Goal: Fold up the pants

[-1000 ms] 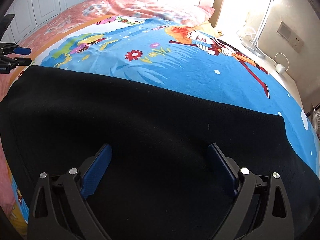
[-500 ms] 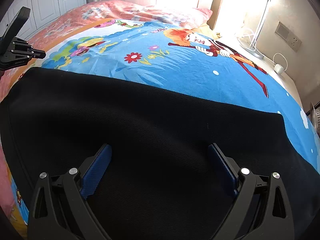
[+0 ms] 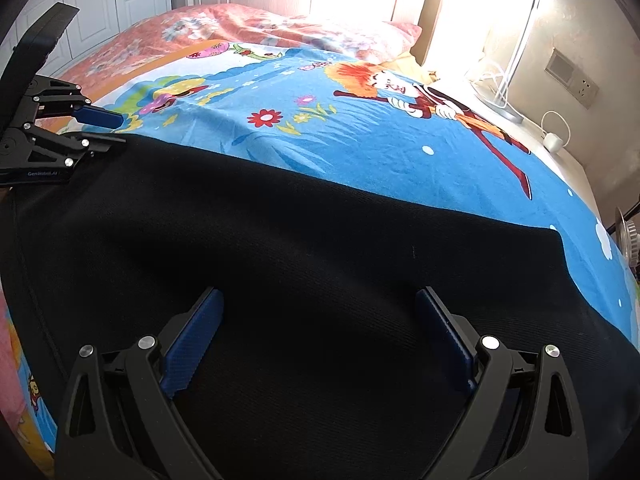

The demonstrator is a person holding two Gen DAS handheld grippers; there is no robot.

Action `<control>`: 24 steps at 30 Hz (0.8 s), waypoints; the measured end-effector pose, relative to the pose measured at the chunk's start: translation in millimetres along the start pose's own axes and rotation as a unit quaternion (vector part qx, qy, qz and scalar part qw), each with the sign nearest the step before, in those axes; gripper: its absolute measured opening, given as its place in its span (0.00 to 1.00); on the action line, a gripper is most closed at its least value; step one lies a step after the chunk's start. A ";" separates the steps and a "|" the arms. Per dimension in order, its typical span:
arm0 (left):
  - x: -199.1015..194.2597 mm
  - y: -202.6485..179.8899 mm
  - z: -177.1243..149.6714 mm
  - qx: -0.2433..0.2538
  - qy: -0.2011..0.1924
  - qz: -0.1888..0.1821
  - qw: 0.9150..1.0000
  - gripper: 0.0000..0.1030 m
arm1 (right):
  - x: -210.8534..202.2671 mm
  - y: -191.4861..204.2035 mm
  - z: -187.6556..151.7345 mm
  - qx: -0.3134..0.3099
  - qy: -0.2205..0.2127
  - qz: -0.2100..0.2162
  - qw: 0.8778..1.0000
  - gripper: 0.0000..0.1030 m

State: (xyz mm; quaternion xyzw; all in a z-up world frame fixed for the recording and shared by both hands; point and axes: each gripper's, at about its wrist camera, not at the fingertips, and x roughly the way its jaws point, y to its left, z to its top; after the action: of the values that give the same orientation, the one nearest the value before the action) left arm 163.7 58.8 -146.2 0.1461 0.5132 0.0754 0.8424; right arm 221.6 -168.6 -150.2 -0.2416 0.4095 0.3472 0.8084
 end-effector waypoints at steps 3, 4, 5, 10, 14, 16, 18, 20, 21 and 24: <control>19.7 12.3 -13.1 -0.029 0.026 0.058 0.998 0.01 | -1.2 0.5 -0.9 0.000 -0.002 -0.001 1.000 0.89; 17.2 15.0 -17.8 -0.045 0.015 0.059 0.997 0.05 | -1.8 0.5 -1.0 0.000 -0.002 0.000 1.000 0.89; 6.4 20.5 -22.2 -0.068 -0.008 0.073 0.995 0.19 | -2.8 0.2 -0.9 -0.003 -0.003 0.000 1.000 0.89; -92.0 92.4 -90.1 -0.344 -0.149 0.089 0.923 0.53 | -23.5 7.1 14.2 -0.019 -0.039 0.034 0.998 0.89; -143.3 121.2 -188.6 -0.515 -0.198 0.068 0.831 0.46 | -30.2 40.7 37.4 -0.049 -0.052 0.108 0.992 0.89; -160.9 118.7 -239.7 -0.583 -0.215 0.054 0.782 0.45 | -15.4 61.9 45.0 -0.081 -0.034 0.133 0.987 0.89; -166.1 107.8 -279.3 -0.626 -0.213 0.018 0.750 0.45 | 5.8 74.5 51.0 -0.107 -0.019 0.080 0.991 0.80; -159.4 94.7 -304.1 -0.647 -0.203 -0.024 0.734 0.45 | 26.8 68.5 53.0 -0.089 -0.003 0.065 0.994 0.87; -153.2 89.5 -312.0 -0.654 -0.199 -0.045 0.729 0.44 | 29.1 64.2 52.4 -0.078 -0.005 0.070 0.995 0.88; -129.4 86.7 -322.0 -0.678 -0.182 -0.095 0.705 0.40 | 23.7 69.3 47.2 -0.089 -0.016 0.041 0.995 0.91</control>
State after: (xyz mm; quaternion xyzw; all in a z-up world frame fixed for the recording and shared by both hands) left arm -179.5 159.3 -147.8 -0.5036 0.1716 0.2946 0.7938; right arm 202.3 -83.6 -151.4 -0.2898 0.3732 0.4187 0.7755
